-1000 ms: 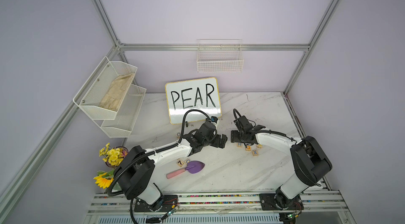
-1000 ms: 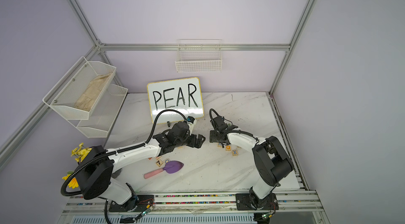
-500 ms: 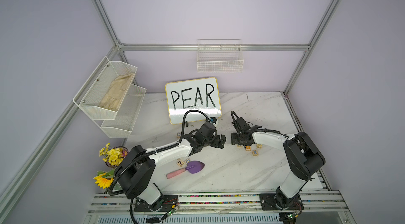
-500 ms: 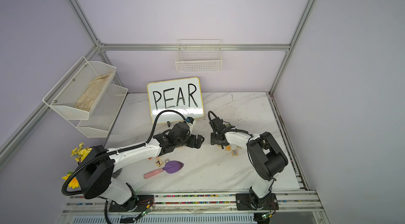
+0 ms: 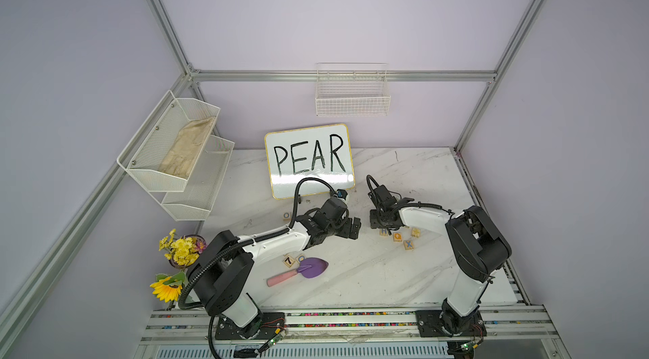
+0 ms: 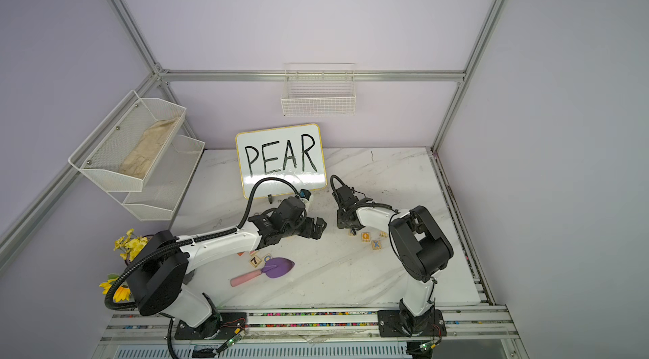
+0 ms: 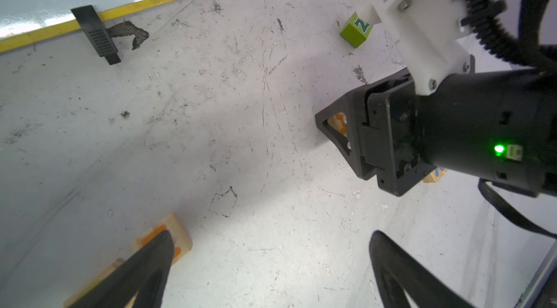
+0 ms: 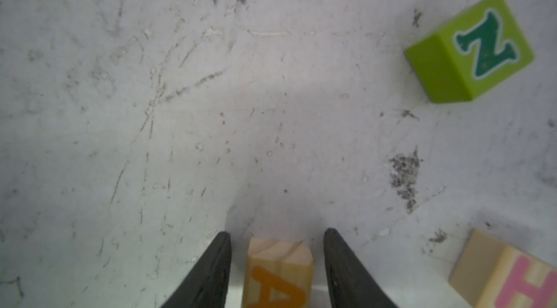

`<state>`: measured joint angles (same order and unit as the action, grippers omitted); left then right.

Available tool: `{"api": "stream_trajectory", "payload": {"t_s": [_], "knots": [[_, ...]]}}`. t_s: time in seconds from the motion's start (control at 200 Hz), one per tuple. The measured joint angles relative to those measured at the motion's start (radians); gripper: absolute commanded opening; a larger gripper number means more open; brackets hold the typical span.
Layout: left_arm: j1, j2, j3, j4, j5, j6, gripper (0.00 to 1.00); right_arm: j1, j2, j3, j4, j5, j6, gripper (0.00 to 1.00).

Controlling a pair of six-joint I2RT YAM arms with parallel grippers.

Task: Spell the uppercase word “pear” with letter blocks
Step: Pick up the letter block from the center of the board.

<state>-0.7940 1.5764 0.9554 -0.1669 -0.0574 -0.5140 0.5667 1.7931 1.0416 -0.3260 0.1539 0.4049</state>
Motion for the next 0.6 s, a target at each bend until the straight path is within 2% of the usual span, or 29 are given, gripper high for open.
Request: {"api": "stream_trajectory", "payload": {"t_s": [0.16, 0.6], "knots": [[0.0, 0.008, 0.0, 0.0, 0.0, 0.0, 1.0, 0.002, 0.0, 0.002, -0.003, 0.008, -0.003, 0.47], [0.002, 0.018, 0.0, -0.011, -0.003, 0.0, 1.0, 0.012, -0.033, -0.013, -0.022, 0.011, -0.002, 0.49]]}}
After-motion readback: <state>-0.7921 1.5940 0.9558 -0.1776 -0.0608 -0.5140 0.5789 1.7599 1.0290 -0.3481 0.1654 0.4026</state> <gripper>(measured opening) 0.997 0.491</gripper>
